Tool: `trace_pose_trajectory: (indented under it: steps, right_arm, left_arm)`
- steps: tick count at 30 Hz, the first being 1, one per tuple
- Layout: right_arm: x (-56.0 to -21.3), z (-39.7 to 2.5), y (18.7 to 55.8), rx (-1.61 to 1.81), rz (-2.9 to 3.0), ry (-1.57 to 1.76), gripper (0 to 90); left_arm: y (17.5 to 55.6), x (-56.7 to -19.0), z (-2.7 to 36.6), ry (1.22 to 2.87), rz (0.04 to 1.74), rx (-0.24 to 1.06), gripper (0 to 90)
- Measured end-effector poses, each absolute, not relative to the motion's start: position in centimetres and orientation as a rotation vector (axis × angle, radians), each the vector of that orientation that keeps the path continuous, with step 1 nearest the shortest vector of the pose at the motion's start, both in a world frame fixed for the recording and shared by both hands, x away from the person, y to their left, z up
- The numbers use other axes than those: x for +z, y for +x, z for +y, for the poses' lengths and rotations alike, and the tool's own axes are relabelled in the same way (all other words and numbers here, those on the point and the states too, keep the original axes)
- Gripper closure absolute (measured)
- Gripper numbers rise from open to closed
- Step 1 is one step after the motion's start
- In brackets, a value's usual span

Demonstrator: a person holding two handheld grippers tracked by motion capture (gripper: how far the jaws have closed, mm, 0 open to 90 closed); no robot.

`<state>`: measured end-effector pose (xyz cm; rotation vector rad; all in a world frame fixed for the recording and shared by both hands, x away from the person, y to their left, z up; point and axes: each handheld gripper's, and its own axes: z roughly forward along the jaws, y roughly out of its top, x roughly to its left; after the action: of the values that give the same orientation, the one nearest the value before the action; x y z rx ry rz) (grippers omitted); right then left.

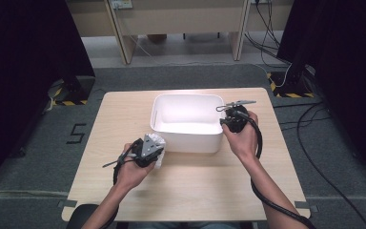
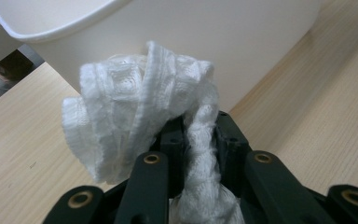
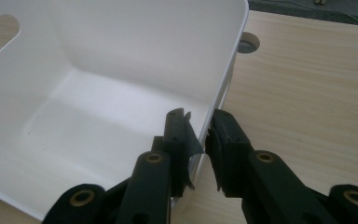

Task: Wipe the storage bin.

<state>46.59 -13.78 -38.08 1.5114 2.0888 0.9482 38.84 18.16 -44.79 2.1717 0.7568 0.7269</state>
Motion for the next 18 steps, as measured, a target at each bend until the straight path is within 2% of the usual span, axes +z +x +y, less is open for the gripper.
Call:
trace_pose_trajectory:
  steps: [18]
  right_arm:
    - [-38.0,-13.7,46.5,0.954,2.092,1.514,76.8]
  left_arm:
    - [39.2,-46.2,18.0,2.209,0.763,0.721,76.6]
